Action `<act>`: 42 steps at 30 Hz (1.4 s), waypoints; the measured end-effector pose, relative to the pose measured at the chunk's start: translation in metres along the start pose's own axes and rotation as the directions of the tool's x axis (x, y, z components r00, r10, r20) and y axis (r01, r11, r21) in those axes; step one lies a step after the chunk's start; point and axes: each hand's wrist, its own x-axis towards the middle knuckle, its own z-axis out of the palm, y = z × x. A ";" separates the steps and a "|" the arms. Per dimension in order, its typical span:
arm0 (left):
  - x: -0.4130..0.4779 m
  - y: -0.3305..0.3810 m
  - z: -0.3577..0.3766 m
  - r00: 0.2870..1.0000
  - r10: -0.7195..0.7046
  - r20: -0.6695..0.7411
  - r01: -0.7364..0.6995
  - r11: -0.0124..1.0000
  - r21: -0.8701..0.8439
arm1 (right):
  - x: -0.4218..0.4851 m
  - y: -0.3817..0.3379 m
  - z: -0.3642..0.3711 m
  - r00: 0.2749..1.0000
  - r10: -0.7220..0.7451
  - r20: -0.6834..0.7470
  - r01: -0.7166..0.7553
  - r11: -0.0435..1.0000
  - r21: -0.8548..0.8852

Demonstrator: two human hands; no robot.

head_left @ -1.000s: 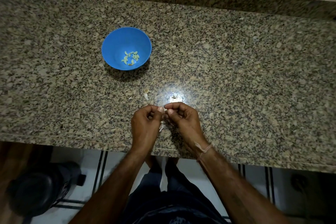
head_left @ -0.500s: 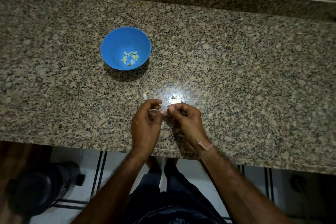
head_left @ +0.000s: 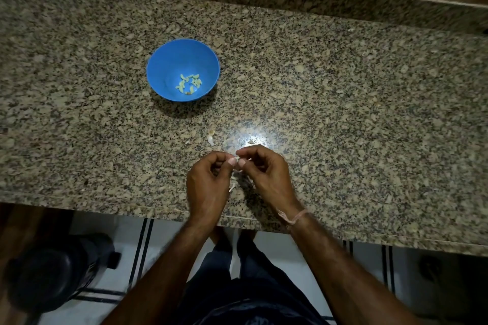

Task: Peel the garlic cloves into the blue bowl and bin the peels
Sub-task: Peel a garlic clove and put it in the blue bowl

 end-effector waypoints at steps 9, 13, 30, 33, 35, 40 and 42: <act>0.012 -0.018 -0.025 0.993 -0.021 -0.112 0.029 0.997 0.075 | 0.005 0.015 0.002 0.998 0.043 -0.040 -0.047 0.992 -0.113; 0.033 -0.042 -0.051 0.981 -0.016 -0.195 0.053 0.981 0.188 | 0.003 0.022 0.002 1.000 0.014 0.004 -0.012 0.953 -0.304; -0.014 -0.061 -0.020 0.989 0.138 -0.054 -0.115 0.943 0.312 | -0.001 0.023 0.020 0.945 -0.150 0.290 0.326 0.385 -0.863; -0.015 -0.062 -0.019 0.987 0.153 -0.056 -0.129 0.944 0.305 | 0.010 0.011 0.022 0.961 -0.194 0.199 0.267 0.450 -0.852; -0.015 -0.062 -0.020 0.984 0.166 -0.058 -0.141 0.941 0.306 | 0.026 -0.004 0.027 0.965 -0.207 0.159 0.246 0.513 -0.822; -0.015 -0.062 -0.017 0.986 0.159 -0.047 -0.137 0.940 0.313 | 0.072 -0.014 0.035 0.973 -0.189 0.131 0.225 0.661 -0.716; -0.017 -0.063 -0.017 0.987 0.158 -0.031 -0.142 0.947 0.290 | 0.074 -0.009 0.026 0.967 -0.230 0.108 0.246 0.737 -0.630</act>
